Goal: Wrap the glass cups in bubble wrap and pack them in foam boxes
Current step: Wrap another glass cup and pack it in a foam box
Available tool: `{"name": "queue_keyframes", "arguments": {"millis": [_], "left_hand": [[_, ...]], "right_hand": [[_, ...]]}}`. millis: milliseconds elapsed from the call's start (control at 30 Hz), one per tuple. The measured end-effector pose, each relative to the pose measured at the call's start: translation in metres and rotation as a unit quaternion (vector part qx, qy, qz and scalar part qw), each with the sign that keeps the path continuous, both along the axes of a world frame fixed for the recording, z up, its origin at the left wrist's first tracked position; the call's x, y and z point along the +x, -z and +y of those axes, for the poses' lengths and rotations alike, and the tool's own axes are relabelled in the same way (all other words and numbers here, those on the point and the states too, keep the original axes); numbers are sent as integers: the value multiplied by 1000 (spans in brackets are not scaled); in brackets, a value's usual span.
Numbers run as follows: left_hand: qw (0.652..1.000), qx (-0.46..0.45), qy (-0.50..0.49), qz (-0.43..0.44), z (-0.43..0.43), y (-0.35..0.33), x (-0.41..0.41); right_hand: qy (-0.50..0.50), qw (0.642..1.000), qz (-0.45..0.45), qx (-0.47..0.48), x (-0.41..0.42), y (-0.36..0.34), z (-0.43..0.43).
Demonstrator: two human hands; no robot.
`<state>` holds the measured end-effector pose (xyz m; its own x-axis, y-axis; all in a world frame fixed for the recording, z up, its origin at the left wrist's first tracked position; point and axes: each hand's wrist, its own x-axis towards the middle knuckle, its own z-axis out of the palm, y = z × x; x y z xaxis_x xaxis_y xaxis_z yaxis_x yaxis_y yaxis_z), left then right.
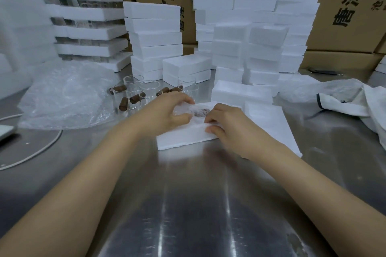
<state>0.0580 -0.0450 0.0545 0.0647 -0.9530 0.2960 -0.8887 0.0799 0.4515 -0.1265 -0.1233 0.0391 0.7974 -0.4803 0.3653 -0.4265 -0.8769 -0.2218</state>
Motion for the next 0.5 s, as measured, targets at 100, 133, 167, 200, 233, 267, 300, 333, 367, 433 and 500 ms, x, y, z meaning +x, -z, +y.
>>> {"name": "queue_keyframes", "arguments": {"millis": [100,133,167,200,233,267,300,333,367,433,500], "left_hand": [[1000,-10,15,16,0,1,1],[1000,-9,14,11,-1,2,0],[1000,-2,12,5,-2,2,0],[1000,14,8,4,-1,1,1],[999,34,1,11,2,0,2],[998,53,-11,19,5,-3,5],[997,67,-27,19,8,-6,9],[996,80,-42,10,11,-8,15],[994,93,-60,-2,12,-10,20],[987,128,-91,-12,15,-12,27],[980,169,-105,-2,15,-11,30]], "right_hand": [[-1,1000,3,0,0,-1,-2],[0,1000,5,0,0,-1,-2],[0,1000,3,3,0,-1,-2],[0,1000,-10,9,-1,-2,-2],[4,999,-33,18,-3,-4,-2],[12,998,-62,25,-5,-6,-3],[26,996,-86,28,-8,-8,-5],[47,994,-100,26,-11,-10,-8],[72,992,-105,22,-14,-11,-12],[133,987,-88,7,-20,-9,-23],[195,980,-33,6,-25,-4,-33]]}}
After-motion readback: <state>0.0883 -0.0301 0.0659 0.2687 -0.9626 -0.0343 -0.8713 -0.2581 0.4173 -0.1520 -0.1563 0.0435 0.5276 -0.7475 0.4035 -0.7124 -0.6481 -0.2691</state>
